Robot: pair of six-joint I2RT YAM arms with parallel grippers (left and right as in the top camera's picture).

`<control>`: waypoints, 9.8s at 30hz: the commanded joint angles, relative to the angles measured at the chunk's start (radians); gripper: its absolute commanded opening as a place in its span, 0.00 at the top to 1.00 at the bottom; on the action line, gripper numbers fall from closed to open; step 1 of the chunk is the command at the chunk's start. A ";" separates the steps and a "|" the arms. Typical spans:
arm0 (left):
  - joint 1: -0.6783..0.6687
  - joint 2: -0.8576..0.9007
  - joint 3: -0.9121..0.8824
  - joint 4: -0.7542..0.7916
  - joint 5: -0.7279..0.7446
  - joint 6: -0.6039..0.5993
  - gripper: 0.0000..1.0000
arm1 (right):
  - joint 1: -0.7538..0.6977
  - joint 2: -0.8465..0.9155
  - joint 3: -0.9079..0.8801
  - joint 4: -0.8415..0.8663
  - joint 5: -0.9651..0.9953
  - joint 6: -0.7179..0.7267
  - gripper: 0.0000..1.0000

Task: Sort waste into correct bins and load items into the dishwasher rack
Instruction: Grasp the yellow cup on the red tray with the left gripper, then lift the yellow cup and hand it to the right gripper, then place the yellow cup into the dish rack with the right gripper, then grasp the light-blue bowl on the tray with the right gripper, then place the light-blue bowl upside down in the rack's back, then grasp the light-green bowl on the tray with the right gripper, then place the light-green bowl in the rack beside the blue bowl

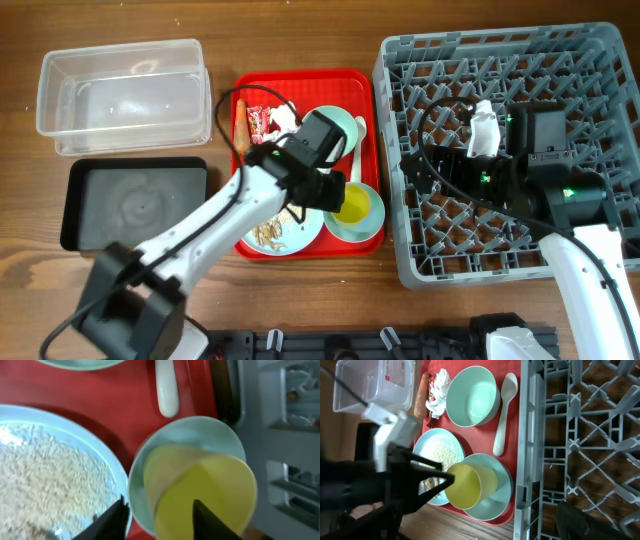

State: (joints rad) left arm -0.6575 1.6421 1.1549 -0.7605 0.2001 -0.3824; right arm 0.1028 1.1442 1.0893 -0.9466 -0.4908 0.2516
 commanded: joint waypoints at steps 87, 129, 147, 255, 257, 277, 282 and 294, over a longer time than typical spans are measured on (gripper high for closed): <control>0.526 -0.470 0.122 -0.146 1.036 -0.015 0.96 | 0.274 0.075 0.023 0.938 -0.850 0.141 0.31; 0.498 -0.470 0.122 -0.120 0.916 -0.019 0.00 | 0.037 0.179 0.021 -0.372 0.380 0.147 0.51; 0.498 -0.470 0.122 -0.137 0.652 -0.019 0.00 | 0.337 0.037 0.122 -0.055 0.265 0.071 0.32; 0.498 -0.464 0.122 -0.326 -0.056 -0.097 0.00 | 0.442 0.733 0.209 0.440 0.425 0.425 0.48; 0.498 -0.464 0.122 -0.326 -0.056 -0.097 0.00 | 0.442 0.781 0.209 0.442 0.390 0.468 0.46; 0.498 -0.464 0.122 -0.326 -0.056 -0.097 0.00 | 0.387 0.337 0.209 0.206 1.143 0.481 0.96; 0.498 -0.464 0.122 -0.326 -0.056 -0.097 0.00 | 0.216 0.257 0.209 0.019 1.607 0.480 0.96; 0.498 -0.464 0.122 -0.326 -0.056 -0.097 0.00 | -0.102 0.587 0.199 0.111 1.791 0.090 0.96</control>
State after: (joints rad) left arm -0.1574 1.1782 1.2716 -1.0859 0.1535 -0.4702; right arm 0.0006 1.6321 1.2972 -0.8623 1.1709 0.4706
